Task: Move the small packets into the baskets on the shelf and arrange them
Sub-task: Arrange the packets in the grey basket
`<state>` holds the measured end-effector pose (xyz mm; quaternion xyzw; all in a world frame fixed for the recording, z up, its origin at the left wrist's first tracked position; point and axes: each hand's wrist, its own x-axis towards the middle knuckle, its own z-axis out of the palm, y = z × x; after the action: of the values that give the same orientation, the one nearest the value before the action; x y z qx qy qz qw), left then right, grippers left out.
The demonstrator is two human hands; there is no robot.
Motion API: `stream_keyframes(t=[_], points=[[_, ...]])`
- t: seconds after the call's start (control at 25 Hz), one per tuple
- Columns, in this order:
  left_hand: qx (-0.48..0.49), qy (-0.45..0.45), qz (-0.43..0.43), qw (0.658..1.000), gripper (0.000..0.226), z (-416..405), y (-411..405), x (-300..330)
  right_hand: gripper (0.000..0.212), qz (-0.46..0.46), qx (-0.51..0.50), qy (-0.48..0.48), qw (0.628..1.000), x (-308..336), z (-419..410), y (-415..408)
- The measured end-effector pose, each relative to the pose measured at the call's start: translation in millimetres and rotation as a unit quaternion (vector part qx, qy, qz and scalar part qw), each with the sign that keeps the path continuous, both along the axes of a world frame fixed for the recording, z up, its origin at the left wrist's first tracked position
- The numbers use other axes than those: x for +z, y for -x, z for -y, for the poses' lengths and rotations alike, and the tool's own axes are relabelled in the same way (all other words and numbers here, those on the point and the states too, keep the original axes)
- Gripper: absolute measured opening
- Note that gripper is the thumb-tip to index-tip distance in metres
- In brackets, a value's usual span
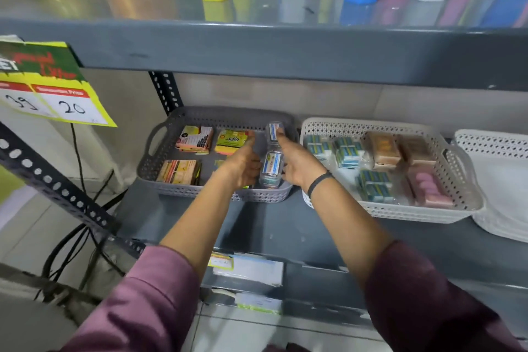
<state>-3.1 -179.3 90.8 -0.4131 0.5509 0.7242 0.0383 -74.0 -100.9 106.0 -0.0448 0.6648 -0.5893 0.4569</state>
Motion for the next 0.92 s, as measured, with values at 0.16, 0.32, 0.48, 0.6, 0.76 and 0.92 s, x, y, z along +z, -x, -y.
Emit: stream_keyframes(t=[0.16, 0.32, 0.48, 0.6, 0.76, 0.92], points=[[-0.002, 0.011, -0.018, 1.000, 0.093, 13, -9, 0, 0.062, -0.017, -0.016, 0.017, 1.000, 5, -3, -3], [0.095, 0.099, -0.021, 0.990, 0.080, 60, -42, 0, 0.061, -0.067, -0.036, 0.040, 0.996, 11, 0, -12], [0.079, 0.117, 0.019, 0.990, 0.090, 67, -59, -1, 0.069, 0.007, 0.059, 0.010, 0.998, 11, 20, -39], [0.073, 0.109, 0.045, 0.990, 0.093, 60, -55, 5, 0.066, 0.011, 0.067, -0.025, 0.997, -3, 40, -42], [0.068, 0.078, 0.046, 0.994, 0.096, 61, -58, 9, 0.070, -0.003, 0.074, -0.058, 0.996, -15, 51, -42], [0.077, 0.079, 0.032, 0.993, 0.094, 58, -57, 11, 0.074, 0.011, 0.062, -0.053, 0.997, -14, 54, -46]])
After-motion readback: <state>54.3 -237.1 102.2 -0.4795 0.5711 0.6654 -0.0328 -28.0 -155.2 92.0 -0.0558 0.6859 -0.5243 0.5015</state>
